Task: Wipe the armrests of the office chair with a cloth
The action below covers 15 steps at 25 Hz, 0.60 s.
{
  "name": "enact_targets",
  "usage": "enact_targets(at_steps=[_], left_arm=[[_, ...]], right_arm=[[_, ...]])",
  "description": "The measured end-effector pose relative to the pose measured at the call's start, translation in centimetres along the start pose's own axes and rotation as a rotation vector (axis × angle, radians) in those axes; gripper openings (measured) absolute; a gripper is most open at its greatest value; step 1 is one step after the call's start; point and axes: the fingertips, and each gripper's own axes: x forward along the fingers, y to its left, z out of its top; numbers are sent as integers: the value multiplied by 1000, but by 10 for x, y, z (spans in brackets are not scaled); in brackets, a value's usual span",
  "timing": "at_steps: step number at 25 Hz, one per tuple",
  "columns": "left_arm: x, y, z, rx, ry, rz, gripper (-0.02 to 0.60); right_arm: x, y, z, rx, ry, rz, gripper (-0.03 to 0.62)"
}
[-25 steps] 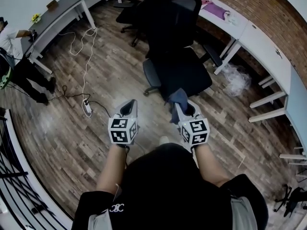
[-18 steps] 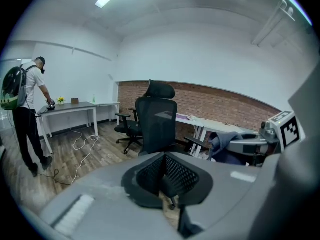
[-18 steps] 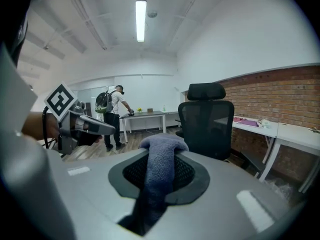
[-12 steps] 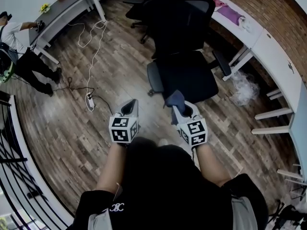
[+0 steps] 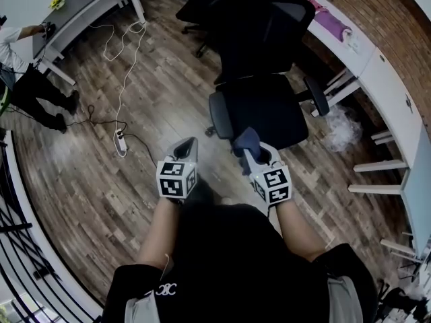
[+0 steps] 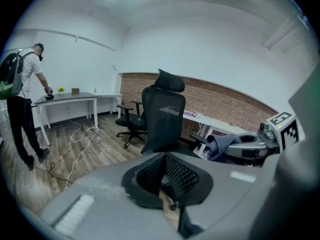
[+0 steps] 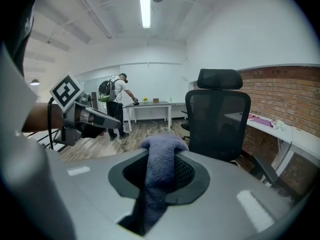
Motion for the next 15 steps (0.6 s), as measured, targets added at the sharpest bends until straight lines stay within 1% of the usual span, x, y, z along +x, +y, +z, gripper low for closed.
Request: enact_targets(at_steps=[4,9,12,15], left_arm=[[29,25,19,13,7,-33,5],[55,72,37,10,34,-78,5],[67,88,45,49,52,-115,5],[81,101,41,73,83,-151,5]], right_arm=[[36,-12,10,-19,39,-26,75],[81,-8,22,-28,75,-55,75],[103,-10,10,-18,142,-82,75],[120,-18,-14,-14,238,-111,75]])
